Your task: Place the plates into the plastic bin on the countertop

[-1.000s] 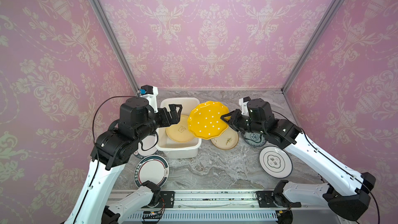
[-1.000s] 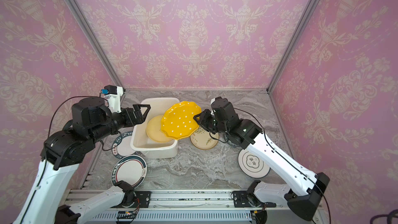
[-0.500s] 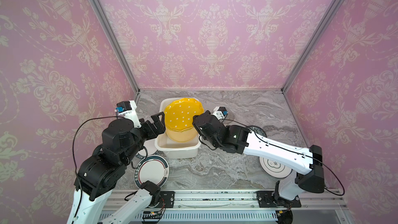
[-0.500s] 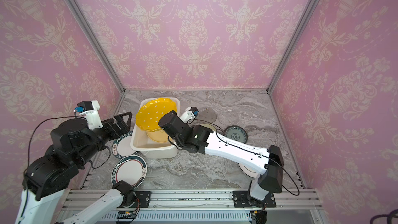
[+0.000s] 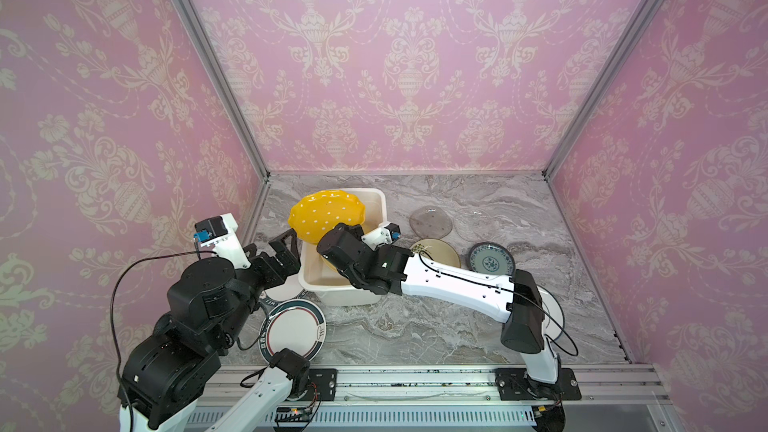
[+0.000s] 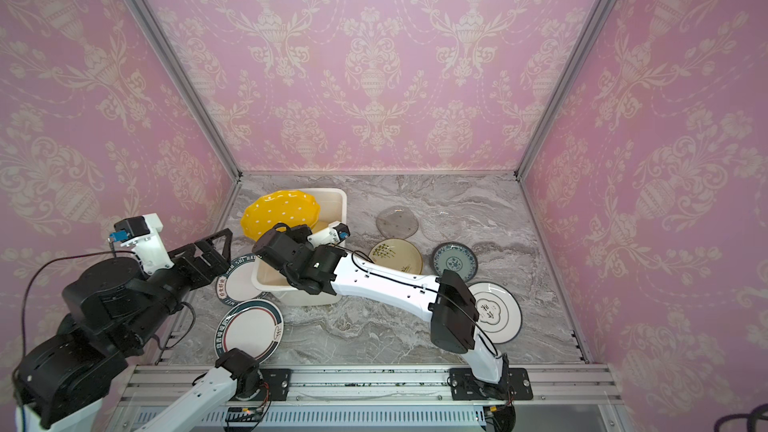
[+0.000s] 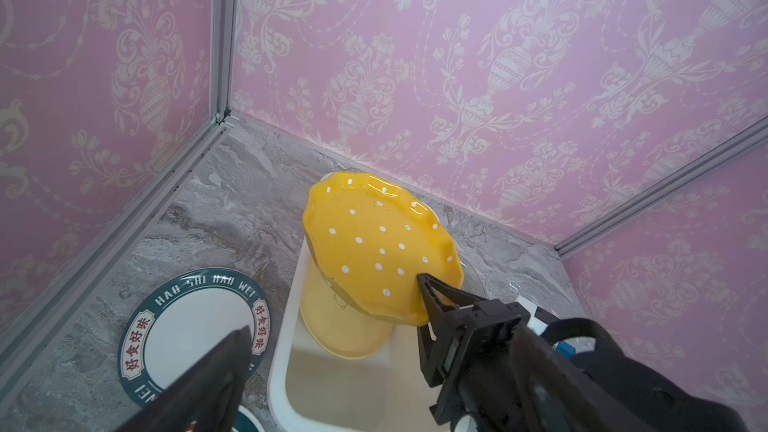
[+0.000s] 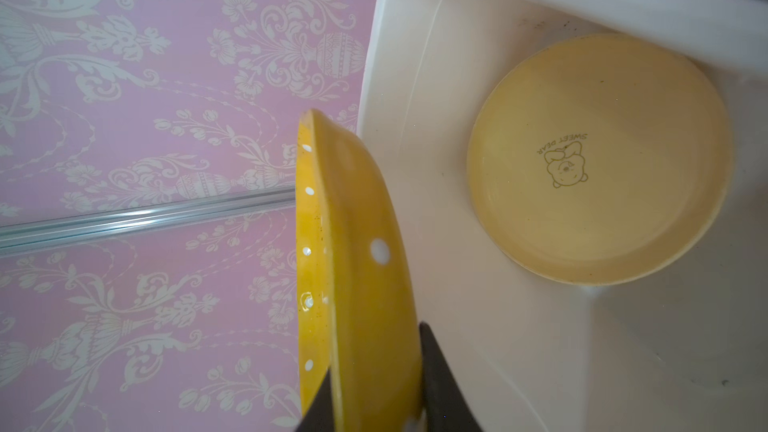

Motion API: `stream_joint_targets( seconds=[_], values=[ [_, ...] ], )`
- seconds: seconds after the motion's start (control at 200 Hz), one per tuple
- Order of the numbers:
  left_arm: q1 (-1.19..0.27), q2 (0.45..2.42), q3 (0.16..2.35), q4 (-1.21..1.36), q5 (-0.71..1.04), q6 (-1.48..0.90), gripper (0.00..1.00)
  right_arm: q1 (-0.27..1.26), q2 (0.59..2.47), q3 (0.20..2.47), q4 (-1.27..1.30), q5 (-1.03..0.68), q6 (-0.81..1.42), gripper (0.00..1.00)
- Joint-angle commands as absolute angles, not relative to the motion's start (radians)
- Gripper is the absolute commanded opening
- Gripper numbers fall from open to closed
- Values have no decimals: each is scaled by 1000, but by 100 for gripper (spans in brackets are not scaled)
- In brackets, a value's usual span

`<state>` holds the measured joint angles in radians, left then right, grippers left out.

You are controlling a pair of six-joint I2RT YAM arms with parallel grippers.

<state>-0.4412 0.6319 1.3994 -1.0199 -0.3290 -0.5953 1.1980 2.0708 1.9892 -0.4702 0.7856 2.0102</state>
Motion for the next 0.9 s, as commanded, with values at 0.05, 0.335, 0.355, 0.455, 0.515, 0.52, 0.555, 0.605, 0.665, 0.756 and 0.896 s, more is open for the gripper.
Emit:
stream_joint_targets(
  seconds=[0.05, 0.335, 0.355, 0.455, 0.515, 0.52, 0.555, 0.605, 0.665, 0.756, 0.896],
  values=[
    [-434, 619, 1401, -1072, -367, -553, 99, 1203, 2045, 2028, -397, 867, 2088, 7],
    [-434, 624, 1393, -1078, -365, -552, 99, 1199, 1949, 1802, -342, 875, 2149, 7],
    [-434, 628, 1393, -1077, -364, -554, 99, 1198, 1943, 1789, -342, 875, 2150, 7],
    [-434, 638, 1390, -1072, -359, -555, 99, 1191, 1916, 1731, -324, 869, 2161, 7],
    [-434, 644, 1390, -1069, -355, -557, 99, 1187, 1904, 1702, -310, 861, 2166, 7],
    [-434, 644, 1390, -1069, -355, -557, 99, 1186, 1903, 1700, -310, 861, 2167, 7],
    [-434, 649, 1390, -1069, -353, -557, 99, 1182, 1896, 1688, -309, 858, 2167, 7],
    [-434, 653, 1392, -1068, -353, -557, 99, 1175, 1886, 1673, -309, 849, 2158, 7],
    [-434, 659, 1394, -1070, -355, -554, 99, 1161, 1875, 1656, -304, 830, 2147, 7],
    [-434, 663, 1394, -1069, -359, -552, 99, 1138, 1849, 1628, -304, 804, 2115, 7],
    [-434, 669, 1393, -1072, -365, -549, 99, 1098, 1811, 1572, -313, 762, 2079, 8]
  ],
)
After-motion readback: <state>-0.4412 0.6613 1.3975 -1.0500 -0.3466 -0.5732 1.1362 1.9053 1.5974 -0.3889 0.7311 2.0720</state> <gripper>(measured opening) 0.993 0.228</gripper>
